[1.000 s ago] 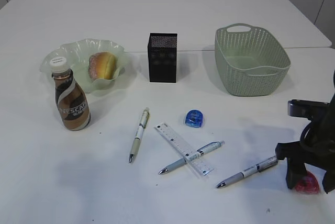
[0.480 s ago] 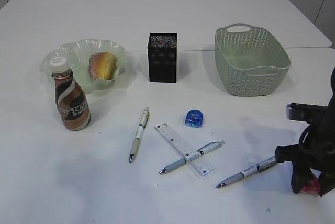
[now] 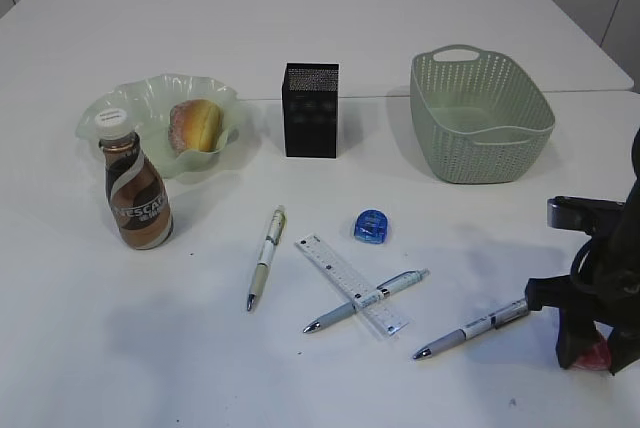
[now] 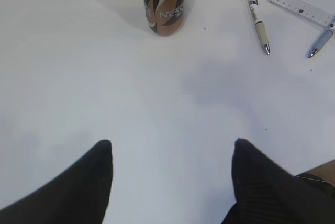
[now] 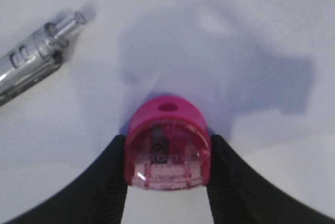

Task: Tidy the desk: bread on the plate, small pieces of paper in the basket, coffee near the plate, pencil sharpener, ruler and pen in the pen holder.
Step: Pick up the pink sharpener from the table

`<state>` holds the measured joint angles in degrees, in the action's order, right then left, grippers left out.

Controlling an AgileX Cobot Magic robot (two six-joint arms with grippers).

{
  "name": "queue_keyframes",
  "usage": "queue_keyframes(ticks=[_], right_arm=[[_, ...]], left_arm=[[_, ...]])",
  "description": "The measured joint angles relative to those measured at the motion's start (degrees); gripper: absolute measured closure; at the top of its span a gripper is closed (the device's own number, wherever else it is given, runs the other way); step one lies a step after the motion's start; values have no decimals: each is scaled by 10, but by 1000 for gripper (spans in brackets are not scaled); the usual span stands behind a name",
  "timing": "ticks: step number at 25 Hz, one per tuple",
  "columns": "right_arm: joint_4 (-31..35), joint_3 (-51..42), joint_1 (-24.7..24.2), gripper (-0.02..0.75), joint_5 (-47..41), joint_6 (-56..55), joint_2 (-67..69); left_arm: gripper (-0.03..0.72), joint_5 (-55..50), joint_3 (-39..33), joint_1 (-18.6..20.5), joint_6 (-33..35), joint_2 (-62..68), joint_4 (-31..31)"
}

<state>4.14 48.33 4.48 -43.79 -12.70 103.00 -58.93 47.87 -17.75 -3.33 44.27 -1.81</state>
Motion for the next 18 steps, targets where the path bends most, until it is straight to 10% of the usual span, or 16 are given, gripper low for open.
queue_keyframes(ticks=[18], right_arm=[[0,72,0,382,-141,25,0]], left_arm=[[188,0,0,0,-1,0,0]])
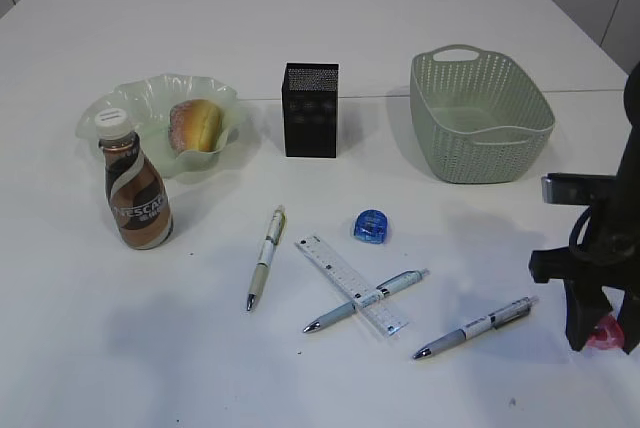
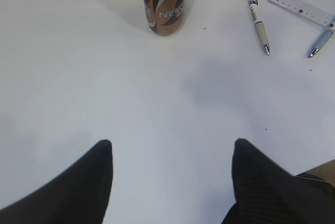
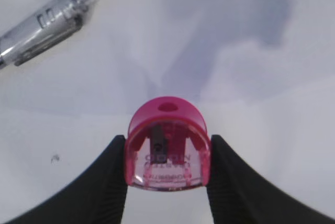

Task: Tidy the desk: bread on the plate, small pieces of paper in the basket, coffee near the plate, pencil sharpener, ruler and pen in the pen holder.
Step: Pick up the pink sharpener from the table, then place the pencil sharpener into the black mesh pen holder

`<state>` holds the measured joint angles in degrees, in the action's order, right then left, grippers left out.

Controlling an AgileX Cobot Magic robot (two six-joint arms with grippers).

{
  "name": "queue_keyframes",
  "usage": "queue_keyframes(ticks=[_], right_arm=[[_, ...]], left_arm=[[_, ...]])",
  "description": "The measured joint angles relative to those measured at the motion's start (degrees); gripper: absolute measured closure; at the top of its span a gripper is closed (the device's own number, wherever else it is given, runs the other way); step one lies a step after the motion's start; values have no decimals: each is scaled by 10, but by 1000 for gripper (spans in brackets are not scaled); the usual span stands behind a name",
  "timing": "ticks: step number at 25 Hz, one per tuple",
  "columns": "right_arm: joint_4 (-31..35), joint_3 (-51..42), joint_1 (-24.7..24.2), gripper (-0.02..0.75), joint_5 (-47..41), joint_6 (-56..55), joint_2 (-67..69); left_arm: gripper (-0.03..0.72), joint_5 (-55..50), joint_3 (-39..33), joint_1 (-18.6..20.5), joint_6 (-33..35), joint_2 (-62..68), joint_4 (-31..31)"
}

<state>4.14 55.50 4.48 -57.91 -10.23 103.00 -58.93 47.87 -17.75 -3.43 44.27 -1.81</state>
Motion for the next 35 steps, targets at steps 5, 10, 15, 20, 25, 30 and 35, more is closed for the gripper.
queue_keyframes(ticks=[5,10,15,20,25,30,35], right_arm=[[15,70,0,382,-74,33,0],[66,152,0,382,-106,64,0],[92,227,0,383,-112,77,0],[125,299,0,383,-116,109,0],[180,362,0,383,-120,164,0],[207,419,0,383,-122,190,3],[229,467,0,383,-125,219,7]], left_arm=[[188,0,0,0,0,0,0],[187,0,0,0,0,0,0],[188,0,0,0,0,0,0],[188,0,0,0,0,0,0],[187,0,0,0,0,0,0],[187,-2,0,0,0,0,0],[187,-14,0,0,0,0,0]])
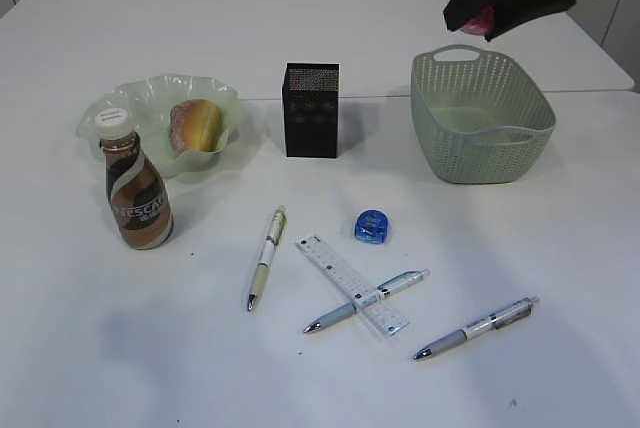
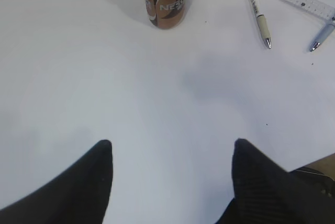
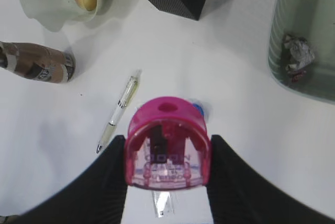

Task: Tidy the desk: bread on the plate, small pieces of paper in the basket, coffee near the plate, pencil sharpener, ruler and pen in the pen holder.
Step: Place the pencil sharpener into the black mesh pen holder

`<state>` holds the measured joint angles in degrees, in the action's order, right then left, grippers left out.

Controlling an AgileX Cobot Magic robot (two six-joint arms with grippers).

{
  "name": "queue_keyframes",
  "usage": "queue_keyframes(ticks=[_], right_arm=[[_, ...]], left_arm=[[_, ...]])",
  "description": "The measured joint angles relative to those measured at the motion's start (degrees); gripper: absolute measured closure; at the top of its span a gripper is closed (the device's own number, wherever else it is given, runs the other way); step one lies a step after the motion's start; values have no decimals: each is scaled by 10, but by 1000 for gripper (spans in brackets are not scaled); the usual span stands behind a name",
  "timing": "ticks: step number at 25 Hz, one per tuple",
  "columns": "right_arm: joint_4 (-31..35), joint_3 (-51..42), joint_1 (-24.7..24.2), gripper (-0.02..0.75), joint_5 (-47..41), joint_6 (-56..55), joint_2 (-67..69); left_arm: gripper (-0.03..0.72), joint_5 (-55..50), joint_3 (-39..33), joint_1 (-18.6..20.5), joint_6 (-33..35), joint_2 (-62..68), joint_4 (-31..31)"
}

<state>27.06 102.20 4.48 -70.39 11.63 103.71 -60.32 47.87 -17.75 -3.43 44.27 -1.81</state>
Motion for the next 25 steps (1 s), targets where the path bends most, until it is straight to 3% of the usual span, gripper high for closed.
queue_keyframes(ticks=[11,25], right_arm=[[-17,96,32,383,-9,7,49],[-73,302,83,383,-11,-6,210]], left_arm=[[187,-16,0,0,0,0,0],[188,-32,0,0,-1,0,0]])
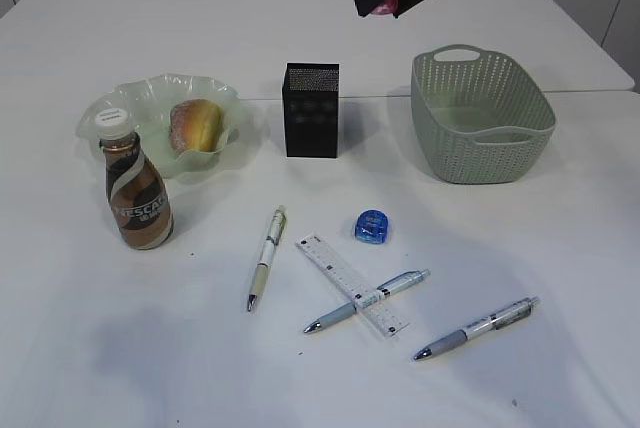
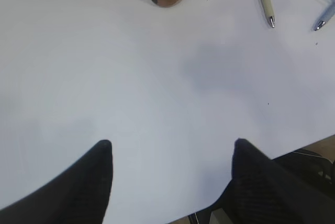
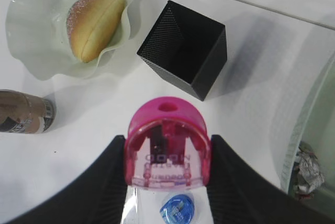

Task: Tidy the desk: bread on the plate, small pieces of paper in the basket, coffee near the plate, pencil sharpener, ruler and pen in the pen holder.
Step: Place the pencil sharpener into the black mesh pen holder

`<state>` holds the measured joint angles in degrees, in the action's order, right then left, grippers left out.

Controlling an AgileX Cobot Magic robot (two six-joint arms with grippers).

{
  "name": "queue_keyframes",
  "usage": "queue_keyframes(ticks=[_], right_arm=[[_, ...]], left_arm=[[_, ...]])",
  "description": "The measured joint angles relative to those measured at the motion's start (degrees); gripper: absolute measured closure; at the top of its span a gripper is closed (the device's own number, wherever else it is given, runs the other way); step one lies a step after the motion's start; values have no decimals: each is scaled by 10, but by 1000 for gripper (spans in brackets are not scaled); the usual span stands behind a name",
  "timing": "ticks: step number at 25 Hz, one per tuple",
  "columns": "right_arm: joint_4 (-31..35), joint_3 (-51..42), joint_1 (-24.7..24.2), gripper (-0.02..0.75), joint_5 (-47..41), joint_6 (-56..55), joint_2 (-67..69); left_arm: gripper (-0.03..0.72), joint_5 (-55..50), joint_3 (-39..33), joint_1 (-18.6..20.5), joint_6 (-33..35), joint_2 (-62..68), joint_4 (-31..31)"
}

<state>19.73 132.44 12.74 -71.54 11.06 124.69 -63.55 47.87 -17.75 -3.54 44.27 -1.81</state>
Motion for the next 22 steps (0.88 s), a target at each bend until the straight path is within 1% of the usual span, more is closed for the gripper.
queue_keyframes(ticks=[6,14,15,17,18,19,21,22], right_arm=[[-1,20,16,383,38,40,45],[-2,21,21,384,137,72,77],[0,21,21,384,166,72,81],[4,21,21,384,178,73,82],[16,21,21,384,200,78,87],[27,22,21,384,209,86,92],[27,22,21,384,209,86,92],[44,24,21,384,214,101,103]], left_arm=[[188,-19,0,0,0,0,0],[188,-25,0,0,0,0,0],[188,-25,0,0,0,0,0],[188,-25,0,0,0,0,0],[188,-25,0,0,0,0,0],[188,-25,0,0,0,0,0],[188,-25,0,0,0,0,0],[188,-25,0,0,0,0,0]])
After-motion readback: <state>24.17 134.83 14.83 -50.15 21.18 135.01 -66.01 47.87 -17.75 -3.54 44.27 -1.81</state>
